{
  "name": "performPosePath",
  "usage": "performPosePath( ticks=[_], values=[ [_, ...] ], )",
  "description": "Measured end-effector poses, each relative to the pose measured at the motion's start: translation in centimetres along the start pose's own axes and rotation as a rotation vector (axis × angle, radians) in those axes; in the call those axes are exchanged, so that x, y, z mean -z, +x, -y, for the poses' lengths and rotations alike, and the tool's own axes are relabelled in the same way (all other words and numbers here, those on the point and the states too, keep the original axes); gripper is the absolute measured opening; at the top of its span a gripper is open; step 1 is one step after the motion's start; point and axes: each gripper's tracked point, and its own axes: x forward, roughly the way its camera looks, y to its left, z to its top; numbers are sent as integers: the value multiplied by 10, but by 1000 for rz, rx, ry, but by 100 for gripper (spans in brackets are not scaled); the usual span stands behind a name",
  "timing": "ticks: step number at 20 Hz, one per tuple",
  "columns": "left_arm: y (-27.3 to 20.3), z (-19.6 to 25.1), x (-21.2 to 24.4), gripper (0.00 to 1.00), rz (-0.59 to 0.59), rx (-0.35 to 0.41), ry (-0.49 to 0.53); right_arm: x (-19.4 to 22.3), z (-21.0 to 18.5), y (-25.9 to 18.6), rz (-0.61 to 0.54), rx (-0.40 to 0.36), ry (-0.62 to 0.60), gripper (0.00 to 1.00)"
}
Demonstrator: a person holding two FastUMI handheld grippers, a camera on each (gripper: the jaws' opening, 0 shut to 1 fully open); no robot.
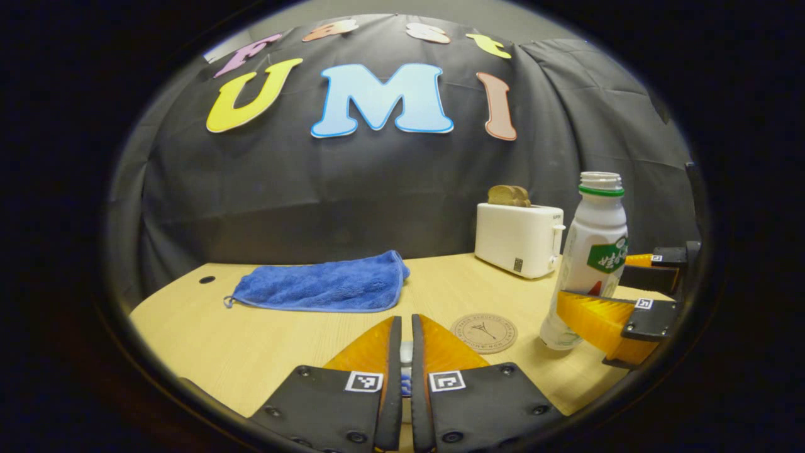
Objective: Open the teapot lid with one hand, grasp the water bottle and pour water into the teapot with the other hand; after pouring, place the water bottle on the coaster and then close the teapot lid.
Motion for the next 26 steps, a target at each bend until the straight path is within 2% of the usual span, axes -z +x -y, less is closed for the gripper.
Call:
performPosePath(
  ticks=[3, 6, 7, 10, 12, 13, 14, 15, 16, 18, 19, 21, 26],
  values=[
    [0, 0, -1, 13, 7, -4, 4, 2, -2, 1, -6, -9, 6, 79],
    [-2, 1, 1, 19, 9, -7, 6, 4, -4, 2, -12, -13, 9, 79],
    [0, 1, 1, 17, 10, -3, 4, 5, -4, 3, -13, -15, 12, 79],
    [-2, 1, 0, 25, 10, -4, -5, 6, -5, 4, -17, -19, 19, 80],
    [-5, 0, -2, 21, 14, -3, -16, 7, -5, 6, -17, -21, 25, 79],
    [-8, -1, -5, 22, 20, -4, -22, 8, -6, 6, -18, -24, 31, 79],
    [-12, -4, -9, 27, 31, -10, -25, 9, -7, 6, -19, -28, 39, 79],
    [-16, -6, -14, 22, 44, -15, -25, 9, -7, 7, -23, -32, 46, 79],
    [-21, -8, -19, 27, 56, -17, -27, 11, -8, 9, -26, -36, 53, 79],
    [-32, -12, -26, 28, 73, -22, -32, 11, -10, 9, -28, -46, 73, 79],
    [-37, -15, -28, 22, 78, -25, -35, 11, -10, 10, -27, -49, 82, 79],
    [-49, -20, -31, 27, 85, -32, -40, 11, -10, 11, -27, -53, 99, 79],
    [-72, -27, -36, 27, 101, -46, -43, 17, -11, 15, -50, -68, 147, 79]
  ],
)
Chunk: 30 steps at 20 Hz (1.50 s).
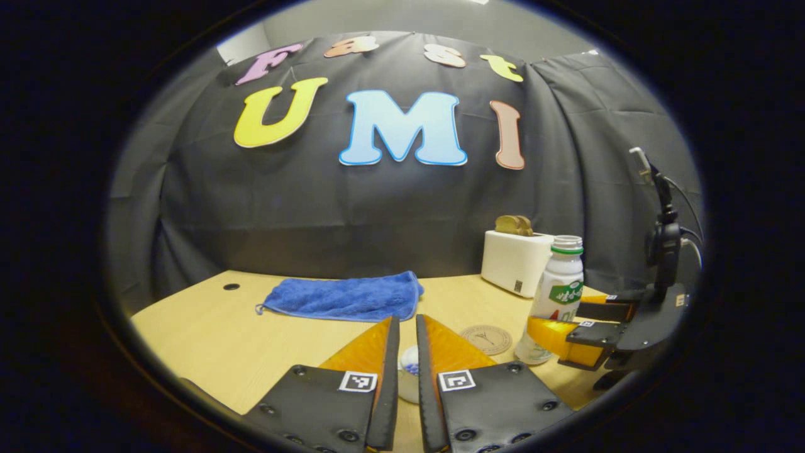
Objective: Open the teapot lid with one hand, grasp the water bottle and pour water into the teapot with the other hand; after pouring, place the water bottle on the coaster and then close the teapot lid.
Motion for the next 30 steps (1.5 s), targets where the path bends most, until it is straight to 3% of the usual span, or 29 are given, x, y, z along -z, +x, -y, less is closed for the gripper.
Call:
performPosePath(
  ticks=[5, 6, 16, 17, 18, 21, 22, 24, 25, 26, 27, 28, 30],
  values=[
    [-9, -2, 1, 27, -2, -1, 2, 1, 2, 0, -5, 1, 15, 79],
    [-10, -2, 1, 22, -3, -1, 1, 1, 1, -1, -6, 2, 15, 79],
    [-16, 0, 3, 27, -7, 3, -13, -4, 2, -2, 15, 1, 37, 80],
    [-16, 0, 2, 27, -6, 3, -14, -8, 2, -3, 31, -2, 41, 86],
    [-16, 1, 2, 22, -4, 4, -16, -11, 2, -4, 44, -2, 43, 100],
    [-20, 3, -3, 22, 2, 5, -10, -13, 5, -9, 54, 5, 47, 99],
    [-22, 5, -4, 16, 5, 5, -10, -13, 5, -11, 58, 2, 55, 99],
    [-25, 8, -7, 16, 12, 9, -14, -15, 2, -20, 76, -4, 65, 99],
    [-27, 8, -10, 27, 15, 9, -13, -16, 5, -26, 85, 5, 64, 99],
    [-29, 10, -12, 22, 21, 10, -10, -18, 7, -32, 101, 18, 59, 99],
    [-32, 13, -15, 27, 27, 11, -7, -20, 10, -40, 114, 32, 51, 99],
    [-35, 15, -18, 22, 34, 13, -6, -22, 11, -47, 125, 45, 41, 99],
    [-43, 21, -25, 27, 54, 20, -16, -30, 13, -64, 157, 66, 19, 99]
  ],
)
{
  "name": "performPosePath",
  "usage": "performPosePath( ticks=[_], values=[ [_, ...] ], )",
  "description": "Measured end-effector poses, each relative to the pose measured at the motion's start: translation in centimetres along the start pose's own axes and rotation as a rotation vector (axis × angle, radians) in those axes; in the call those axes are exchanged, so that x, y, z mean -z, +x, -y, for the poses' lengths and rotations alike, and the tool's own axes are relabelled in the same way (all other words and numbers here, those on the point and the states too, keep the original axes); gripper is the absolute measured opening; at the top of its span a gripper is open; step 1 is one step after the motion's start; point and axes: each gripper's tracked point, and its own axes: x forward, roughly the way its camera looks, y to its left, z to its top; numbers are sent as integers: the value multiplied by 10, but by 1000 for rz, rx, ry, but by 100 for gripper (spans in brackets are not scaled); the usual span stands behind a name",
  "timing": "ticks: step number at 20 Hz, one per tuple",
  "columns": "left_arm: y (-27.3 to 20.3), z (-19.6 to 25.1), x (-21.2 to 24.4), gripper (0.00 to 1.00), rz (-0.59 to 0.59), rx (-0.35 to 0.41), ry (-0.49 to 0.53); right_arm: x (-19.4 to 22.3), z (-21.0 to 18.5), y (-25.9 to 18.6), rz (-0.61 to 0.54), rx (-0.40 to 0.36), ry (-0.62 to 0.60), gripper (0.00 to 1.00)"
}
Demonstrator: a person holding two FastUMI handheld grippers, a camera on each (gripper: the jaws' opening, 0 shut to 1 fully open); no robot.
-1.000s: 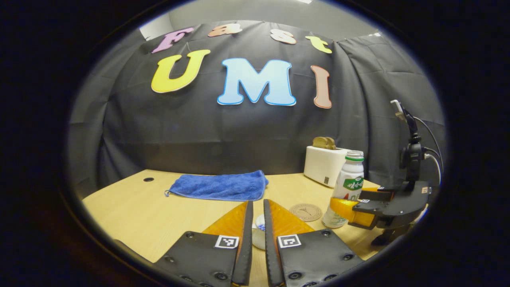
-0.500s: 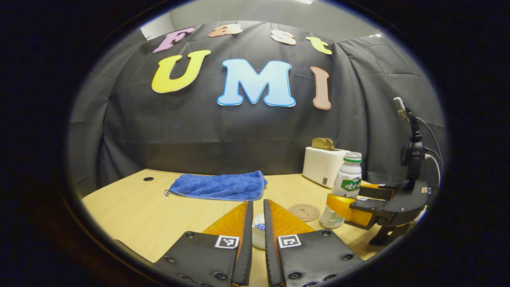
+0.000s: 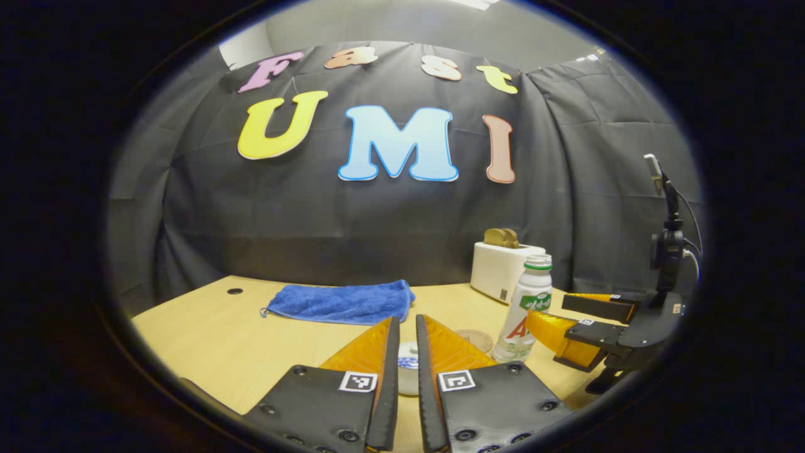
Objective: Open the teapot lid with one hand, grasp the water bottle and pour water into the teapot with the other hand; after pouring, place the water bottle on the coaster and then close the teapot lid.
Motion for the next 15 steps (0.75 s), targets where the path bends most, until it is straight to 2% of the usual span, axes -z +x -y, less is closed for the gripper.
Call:
performPosePath(
  ticks=[6, 11, 12, 13, 14, 15],
  values=[
    [-23, 22, -10, 27, 37, 23, -26, -30, -4, -42, 94, 23, -28, 99],
    [-43, 33, -9, 27, 62, 23, -31, -27, -6, -62, 126, 31, -10, 99],
    [-46, 34, -6, 16, 64, 20, -26, -26, -6, -64, 131, 36, -9, 99],
    [-49, 35, -4, 22, 65, 18, -25, -23, -5, -67, 135, 39, -5, 99],
    [-50, 38, -1, 22, 69, 19, -26, -21, -5, -68, 138, 40, 1, 99],
    [-53, 40, 1, 16, 71, 18, -28, -18, -5, -70, 140, 43, 5, 99]
  ],
)
